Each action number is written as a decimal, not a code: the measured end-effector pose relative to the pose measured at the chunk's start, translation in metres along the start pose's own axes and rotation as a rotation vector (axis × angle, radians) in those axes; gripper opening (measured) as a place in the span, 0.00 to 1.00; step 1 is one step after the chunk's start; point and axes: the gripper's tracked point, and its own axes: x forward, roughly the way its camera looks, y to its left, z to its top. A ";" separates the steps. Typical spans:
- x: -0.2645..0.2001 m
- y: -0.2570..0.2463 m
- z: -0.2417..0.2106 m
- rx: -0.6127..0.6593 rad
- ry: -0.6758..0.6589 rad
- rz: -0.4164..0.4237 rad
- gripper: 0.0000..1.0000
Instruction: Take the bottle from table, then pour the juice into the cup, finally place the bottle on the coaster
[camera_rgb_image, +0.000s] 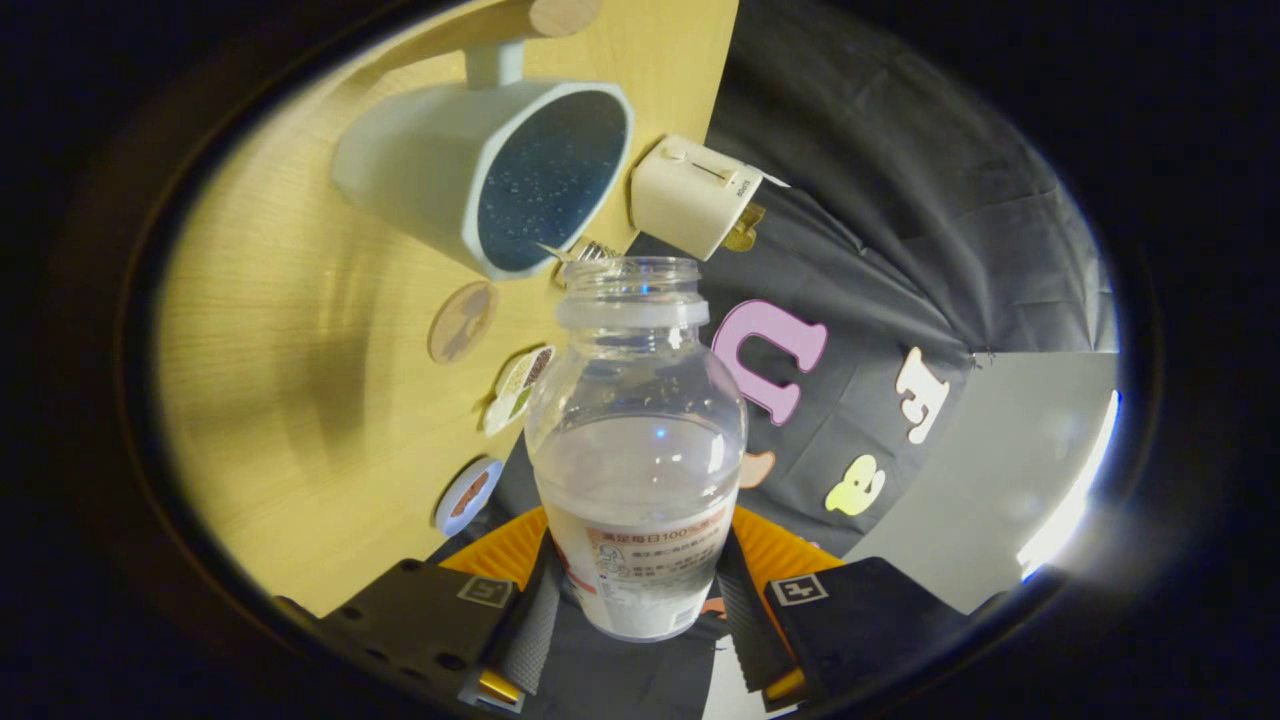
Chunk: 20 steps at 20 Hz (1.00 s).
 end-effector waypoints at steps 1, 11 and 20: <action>0.000 0.000 0.000 0.001 0.001 0.000 0.78; -0.014 0.032 -0.020 0.316 0.086 0.109 0.78; -0.027 0.059 -0.053 0.837 0.218 0.210 0.78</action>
